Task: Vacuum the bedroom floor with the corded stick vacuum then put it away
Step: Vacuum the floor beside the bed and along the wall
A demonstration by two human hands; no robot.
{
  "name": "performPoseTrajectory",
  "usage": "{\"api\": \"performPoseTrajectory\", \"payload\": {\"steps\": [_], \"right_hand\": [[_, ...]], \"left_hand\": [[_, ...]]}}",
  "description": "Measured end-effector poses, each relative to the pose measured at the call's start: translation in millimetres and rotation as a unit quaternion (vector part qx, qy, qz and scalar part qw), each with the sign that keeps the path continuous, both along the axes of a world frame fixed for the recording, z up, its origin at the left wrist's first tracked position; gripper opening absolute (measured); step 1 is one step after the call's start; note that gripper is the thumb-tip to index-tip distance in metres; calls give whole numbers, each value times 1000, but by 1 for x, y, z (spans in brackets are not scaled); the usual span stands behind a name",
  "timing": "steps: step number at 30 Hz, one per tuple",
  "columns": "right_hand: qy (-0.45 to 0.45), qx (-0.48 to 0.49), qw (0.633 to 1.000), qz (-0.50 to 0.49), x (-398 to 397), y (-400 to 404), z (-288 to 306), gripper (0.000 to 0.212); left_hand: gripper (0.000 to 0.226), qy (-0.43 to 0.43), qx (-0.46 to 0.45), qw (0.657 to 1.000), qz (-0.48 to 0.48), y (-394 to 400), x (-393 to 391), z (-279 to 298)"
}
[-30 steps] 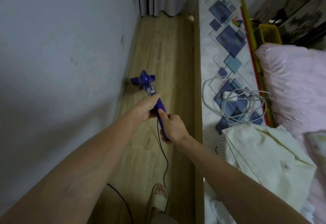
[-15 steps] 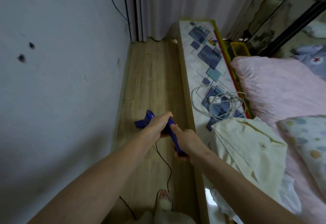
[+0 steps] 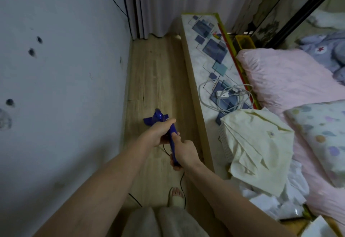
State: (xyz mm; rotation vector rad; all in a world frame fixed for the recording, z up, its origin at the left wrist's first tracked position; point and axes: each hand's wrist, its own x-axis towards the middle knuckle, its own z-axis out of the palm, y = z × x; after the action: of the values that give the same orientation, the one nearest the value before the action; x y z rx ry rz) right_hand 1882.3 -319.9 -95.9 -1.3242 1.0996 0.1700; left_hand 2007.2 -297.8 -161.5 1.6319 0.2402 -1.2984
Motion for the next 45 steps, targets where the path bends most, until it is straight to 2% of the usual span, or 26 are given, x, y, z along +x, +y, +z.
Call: {"api": "performPoseTrajectory", "payload": {"steps": [9, 16, 23, 26, 32, 45], "right_hand": [[-4, 11, 1000, 27, 54, -53, -31, 39], [-4, 5, 997, 75, 110, -95, -44, 41], [-1, -7, 994, 111, 158, -115, -52, 41], [-4, -1, 994, 107, 174, -127, -51, 37], [-5, -18, 994, 112, 212, -147, -63, 46], [12, -33, 995, 97, 344, -194, -80, 40]], "left_hand": [[38, -15, 12, 1000, 10, -50, 57, -22], [28, -34, 20, 999, 37, -88, 105, -23], [31, -43, 26, 997, 66, -105, 150, -25], [30, -52, 23, 997, 57, -114, 168, -29], [25, -60, 19, 997, 48, -136, 209, -43], [26, -67, 23, 996, 51, -188, 337, -57]]}}
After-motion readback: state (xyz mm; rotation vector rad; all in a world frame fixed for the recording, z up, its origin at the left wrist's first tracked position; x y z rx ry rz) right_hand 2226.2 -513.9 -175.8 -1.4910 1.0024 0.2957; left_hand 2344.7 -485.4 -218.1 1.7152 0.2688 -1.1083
